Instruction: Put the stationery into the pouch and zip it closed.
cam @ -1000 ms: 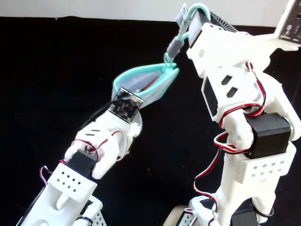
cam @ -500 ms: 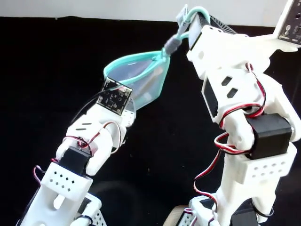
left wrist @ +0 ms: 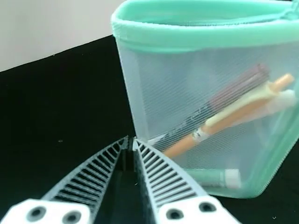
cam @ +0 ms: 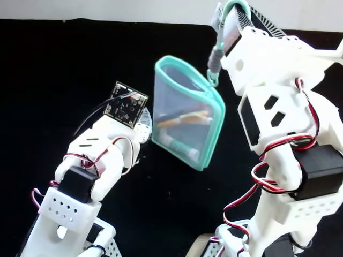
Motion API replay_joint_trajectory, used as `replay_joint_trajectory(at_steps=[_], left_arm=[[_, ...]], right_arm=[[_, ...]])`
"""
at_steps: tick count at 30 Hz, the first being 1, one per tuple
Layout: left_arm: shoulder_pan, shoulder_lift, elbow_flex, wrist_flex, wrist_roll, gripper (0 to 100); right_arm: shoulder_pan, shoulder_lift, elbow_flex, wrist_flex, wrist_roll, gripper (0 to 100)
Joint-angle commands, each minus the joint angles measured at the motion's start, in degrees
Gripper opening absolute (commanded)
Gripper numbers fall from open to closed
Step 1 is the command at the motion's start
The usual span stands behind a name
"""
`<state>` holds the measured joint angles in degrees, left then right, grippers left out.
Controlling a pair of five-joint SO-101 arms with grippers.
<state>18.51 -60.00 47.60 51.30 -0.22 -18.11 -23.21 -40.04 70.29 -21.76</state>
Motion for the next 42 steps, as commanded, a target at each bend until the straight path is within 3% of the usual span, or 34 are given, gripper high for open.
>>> replay_joint_trajectory(at_steps=[1,7,10,14,23,27,42], left_arm=[[-0.75,0.04,-2.15,0.18,-0.26,1],[-0.75,0.04,-2.15,0.18,-0.26,1],[-0.75,0.04,-2.24,-0.18,-0.44,1],[-0.75,0.04,-2.07,-5.27,-0.26,1],[-0.22,0.04,5.76,-19.16,-0.18,1],[-0.22,0.04,8.31,-24.44,-0.18,1],[-0.66,0.04,10.07,-24.97,-0.18,1]], right_arm=[[-0.22,-0.75,-2.33,0.13,0.35,0.5],[-0.66,-0.75,-2.07,0.13,0.26,0.5],[-4.35,-0.75,-2.33,2.51,0.26,0.5],[-10.15,-0.66,-2.59,5.85,0.35,0.5],[-10.68,-0.75,-2.59,5.23,0.18,0.5],[-14.37,-0.66,-2.59,5.23,-1.76,0.5],[-18.15,-0.04,-8.22,4.0,-2.02,0.5]])
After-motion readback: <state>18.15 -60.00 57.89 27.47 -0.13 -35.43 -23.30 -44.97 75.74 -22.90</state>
